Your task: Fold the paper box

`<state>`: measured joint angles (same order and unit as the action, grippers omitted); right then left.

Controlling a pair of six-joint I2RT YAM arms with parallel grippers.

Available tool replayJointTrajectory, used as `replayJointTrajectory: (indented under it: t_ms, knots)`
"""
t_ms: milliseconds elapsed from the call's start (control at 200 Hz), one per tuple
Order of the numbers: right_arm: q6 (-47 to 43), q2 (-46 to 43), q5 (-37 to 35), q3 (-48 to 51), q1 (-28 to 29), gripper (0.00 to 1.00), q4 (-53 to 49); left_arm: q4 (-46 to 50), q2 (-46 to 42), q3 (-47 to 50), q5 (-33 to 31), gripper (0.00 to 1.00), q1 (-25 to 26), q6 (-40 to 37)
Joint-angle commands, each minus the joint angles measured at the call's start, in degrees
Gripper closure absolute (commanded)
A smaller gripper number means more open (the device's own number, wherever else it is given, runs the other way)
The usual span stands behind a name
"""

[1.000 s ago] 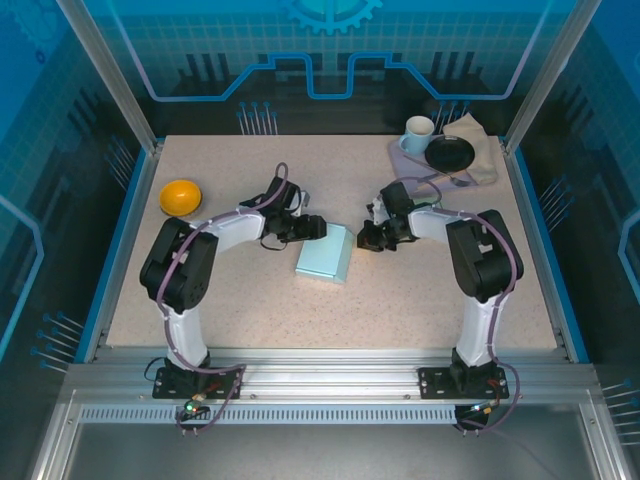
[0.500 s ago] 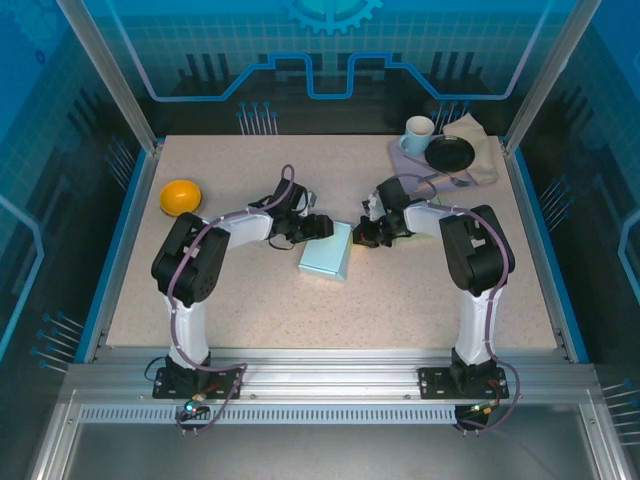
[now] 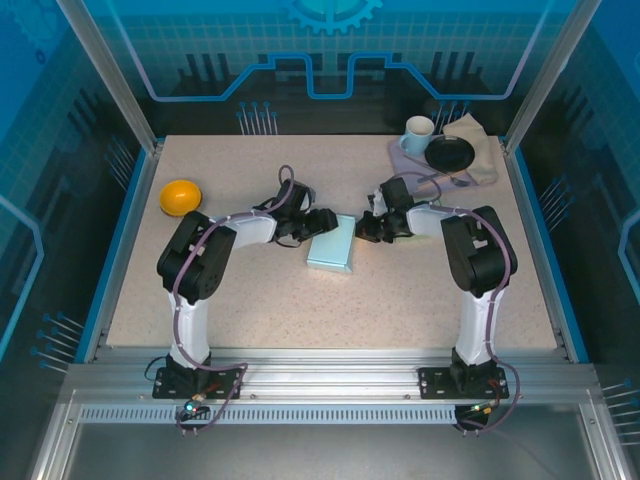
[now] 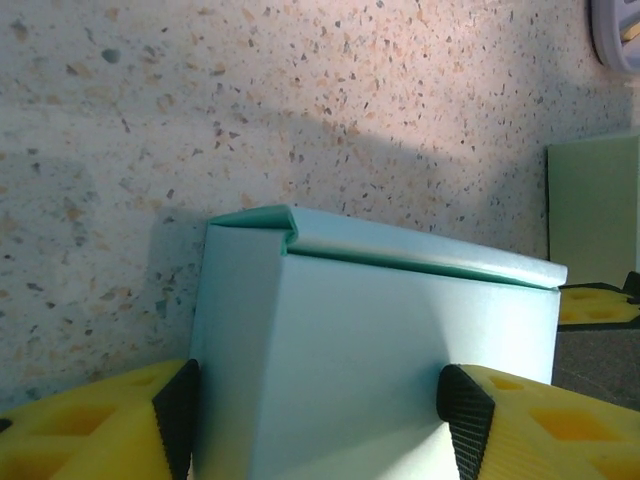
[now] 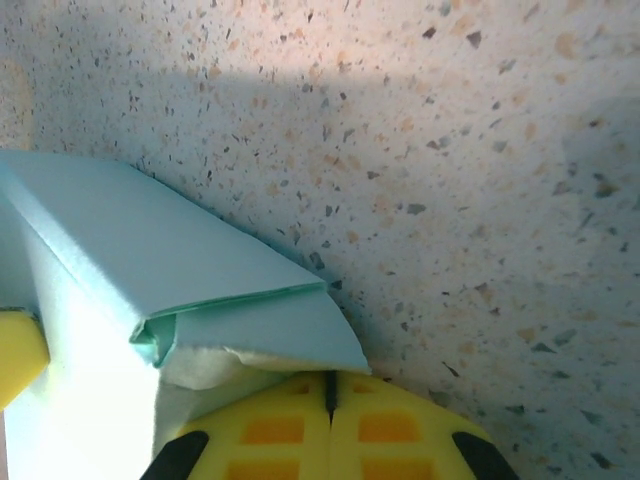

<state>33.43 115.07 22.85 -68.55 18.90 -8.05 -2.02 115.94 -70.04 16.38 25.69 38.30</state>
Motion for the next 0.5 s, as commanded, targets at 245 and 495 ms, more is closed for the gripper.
replayJointTrajectory:
  t_ms: [245,495]
  knots:
    - [-2.67,-8.10,7.70,0.70,5.09,0.99,-3.09,6.18,-0.06,-1.84,8.05,0.27,7.86,-0.54]
    - [-1.46,-12.15,0.80,7.40,0.51,0.99,-6.88,9.68,-2.61,-0.16,2.56,0.22,3.10,-1.30]
